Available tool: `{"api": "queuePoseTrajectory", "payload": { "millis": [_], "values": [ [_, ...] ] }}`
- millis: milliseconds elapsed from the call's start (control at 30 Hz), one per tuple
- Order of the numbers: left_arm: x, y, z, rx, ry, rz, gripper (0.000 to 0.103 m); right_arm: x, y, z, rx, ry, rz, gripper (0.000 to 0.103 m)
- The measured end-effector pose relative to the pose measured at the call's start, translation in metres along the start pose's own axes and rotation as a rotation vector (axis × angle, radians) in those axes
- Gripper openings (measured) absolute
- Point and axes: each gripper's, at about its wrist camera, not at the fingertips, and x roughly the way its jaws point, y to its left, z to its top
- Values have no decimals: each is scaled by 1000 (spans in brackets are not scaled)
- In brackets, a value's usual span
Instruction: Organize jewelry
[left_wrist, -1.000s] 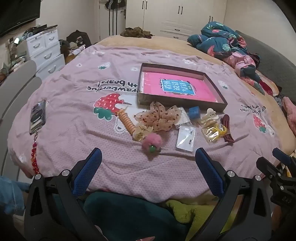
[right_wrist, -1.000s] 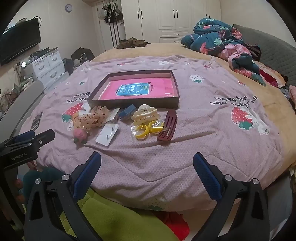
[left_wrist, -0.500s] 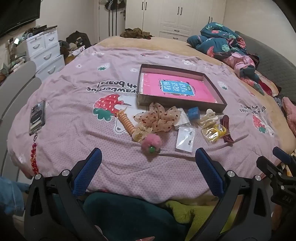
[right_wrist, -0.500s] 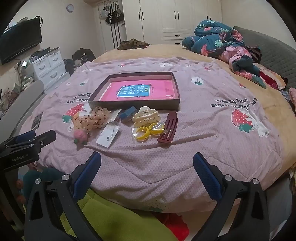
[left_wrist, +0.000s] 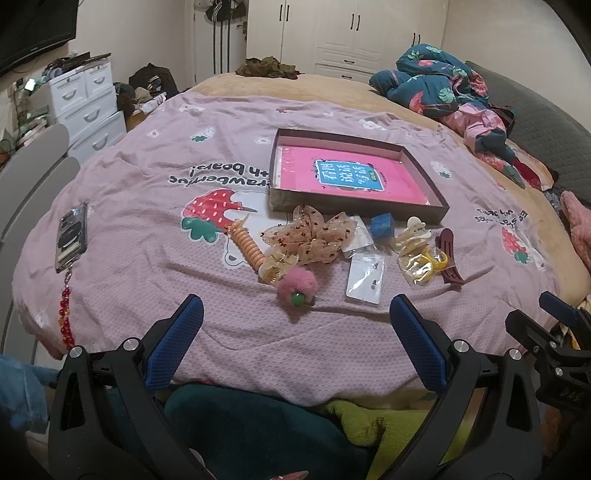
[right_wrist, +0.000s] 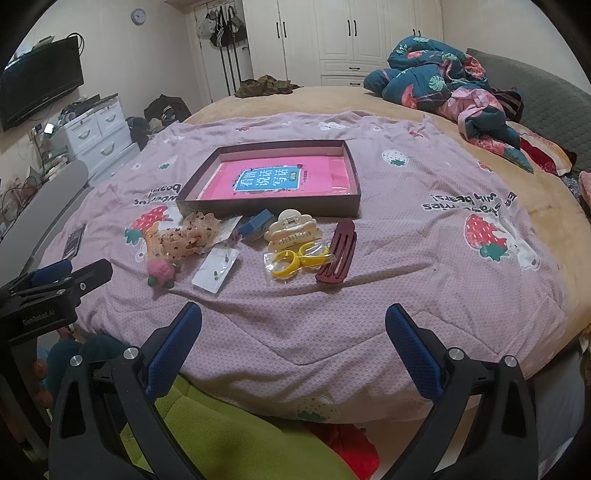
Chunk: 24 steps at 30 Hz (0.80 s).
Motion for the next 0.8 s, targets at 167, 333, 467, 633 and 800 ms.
{"api": "queuePoseTrajectory", "payload": {
  "millis": [167,333,467,633,800],
  "values": [
    [-1,-2,1,4,-2,1,94,0,0,-1,2,-1,2,99],
    [-3,-2,3,5,-3,0,94,1,0,-1,2,-1,3,99],
    [-3,-2,3,4,-4,0,94,1,0,0,3,1,2,99],
    [-3,-2,3,5,-2,0,94,0,-1,0,3,0,3,99],
    [-3,-2,3,5,-4,0,94,2,0,-1,2,-1,6,99]
  ]
}}
